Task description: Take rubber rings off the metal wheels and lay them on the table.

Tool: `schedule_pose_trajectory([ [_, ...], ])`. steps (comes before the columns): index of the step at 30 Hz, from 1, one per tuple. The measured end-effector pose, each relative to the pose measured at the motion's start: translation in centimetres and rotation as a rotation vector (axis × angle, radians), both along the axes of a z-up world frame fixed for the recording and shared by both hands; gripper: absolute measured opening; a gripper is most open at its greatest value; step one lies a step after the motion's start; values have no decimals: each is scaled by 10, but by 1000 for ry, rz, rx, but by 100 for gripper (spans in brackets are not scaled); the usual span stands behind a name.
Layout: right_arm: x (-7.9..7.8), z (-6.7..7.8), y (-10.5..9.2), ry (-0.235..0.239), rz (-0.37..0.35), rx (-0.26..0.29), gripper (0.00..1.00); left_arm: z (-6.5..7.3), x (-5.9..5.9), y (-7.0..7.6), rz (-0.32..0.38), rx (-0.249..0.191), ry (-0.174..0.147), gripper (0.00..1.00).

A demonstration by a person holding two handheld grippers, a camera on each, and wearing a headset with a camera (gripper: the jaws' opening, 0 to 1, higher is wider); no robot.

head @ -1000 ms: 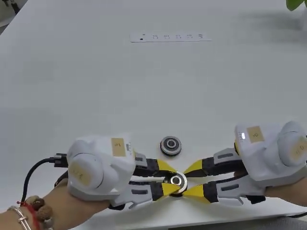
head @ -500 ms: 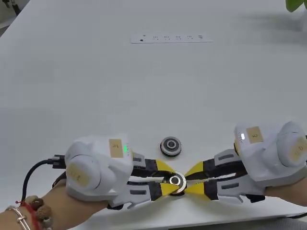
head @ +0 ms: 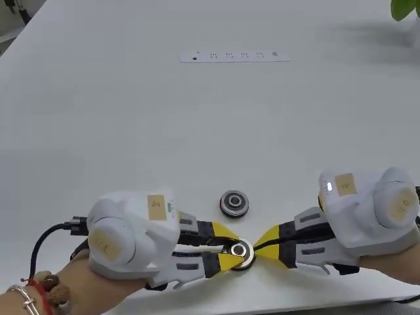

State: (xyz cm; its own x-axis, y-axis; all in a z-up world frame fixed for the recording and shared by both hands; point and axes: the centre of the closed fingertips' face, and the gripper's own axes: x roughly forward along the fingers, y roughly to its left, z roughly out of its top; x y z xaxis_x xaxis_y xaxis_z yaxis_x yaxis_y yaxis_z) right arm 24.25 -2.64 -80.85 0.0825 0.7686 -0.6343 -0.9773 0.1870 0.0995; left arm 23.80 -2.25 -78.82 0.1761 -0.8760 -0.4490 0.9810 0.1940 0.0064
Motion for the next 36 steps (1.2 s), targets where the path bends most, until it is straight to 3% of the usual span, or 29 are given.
schedule_pose_trajectory([
  [14,10,5,-3,280,-235,78,0,-1,2,3,1,-7,-7,13],
  [19,10,12,-1,408,-308,140,0,-1,2,3,1,-7,-8,13],
  [36,7,16,5,454,-330,164,0,0,2,2,-2,-23,-5,13],
])
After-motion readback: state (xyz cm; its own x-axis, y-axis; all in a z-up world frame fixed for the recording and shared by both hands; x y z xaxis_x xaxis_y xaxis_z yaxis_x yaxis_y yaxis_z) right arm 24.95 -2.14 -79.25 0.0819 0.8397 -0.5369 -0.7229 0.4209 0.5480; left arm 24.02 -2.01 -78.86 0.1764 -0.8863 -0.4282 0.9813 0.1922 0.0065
